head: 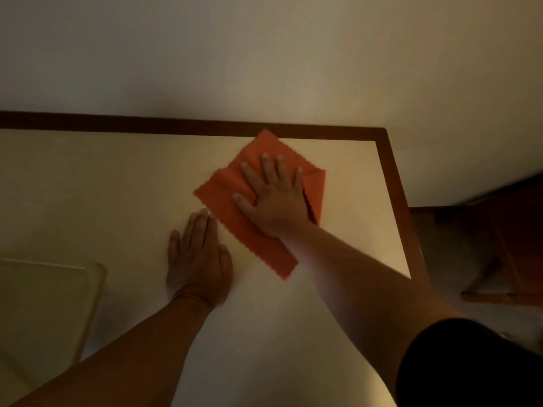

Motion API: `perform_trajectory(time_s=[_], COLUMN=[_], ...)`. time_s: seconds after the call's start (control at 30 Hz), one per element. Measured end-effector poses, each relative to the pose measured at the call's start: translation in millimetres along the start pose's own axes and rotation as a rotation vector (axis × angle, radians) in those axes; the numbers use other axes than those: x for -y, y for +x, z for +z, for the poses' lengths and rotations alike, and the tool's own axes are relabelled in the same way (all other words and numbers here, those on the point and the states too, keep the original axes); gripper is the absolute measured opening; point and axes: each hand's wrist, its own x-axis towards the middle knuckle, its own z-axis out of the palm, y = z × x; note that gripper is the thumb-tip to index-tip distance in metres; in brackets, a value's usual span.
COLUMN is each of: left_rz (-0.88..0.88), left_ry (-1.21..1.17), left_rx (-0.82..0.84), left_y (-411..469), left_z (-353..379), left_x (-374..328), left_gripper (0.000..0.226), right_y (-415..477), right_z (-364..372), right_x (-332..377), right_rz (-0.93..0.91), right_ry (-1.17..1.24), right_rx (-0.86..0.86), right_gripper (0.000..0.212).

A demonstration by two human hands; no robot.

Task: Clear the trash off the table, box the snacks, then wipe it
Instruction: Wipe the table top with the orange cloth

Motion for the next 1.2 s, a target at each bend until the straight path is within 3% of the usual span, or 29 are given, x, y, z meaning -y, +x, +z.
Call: perform_trajectory(time_s=[0.17,0.27,0.5,0.73,0.97,1.1,1.2], left_rz=[0.006,0.082,-0.025,0.002,-0.052,-0.055,-0.078], left_ry=[-0.084,-0.116,-0.003,0.077,0.039,-0.02,-0.085], left_rx=[-0.068,-0.079,-0.104,0.003,-0.054,-0.157,-0.231], left_y=[0,-8,-45,-9,2,3,3], left_z=[-2,-5,-31,-49,-45,-39,-37], left_x=[0,8,68,152,162,166,164], left_gripper=[0.07,0.063,0.054,0.064,0.066,0.062,0.06], right_y=[-151,-179,-143,-73,28,79,53], right_z=[21,20,21,23,3,6,25], right_x=[-15,-35,5,65,85,141,192], right_rz=[0.016,0.081,0.264,0.313,0.398,0.233,0.044], right_ry=[-0.057,-0.086,-0.028,0.048,0.065,0.036,0.022], right_rx=[0.073,0.116,0.061,0.036,0.007,0.019,0.038], right_gripper=[0.071,0.075,0.081,0.086,0.083,0.086,0.08])
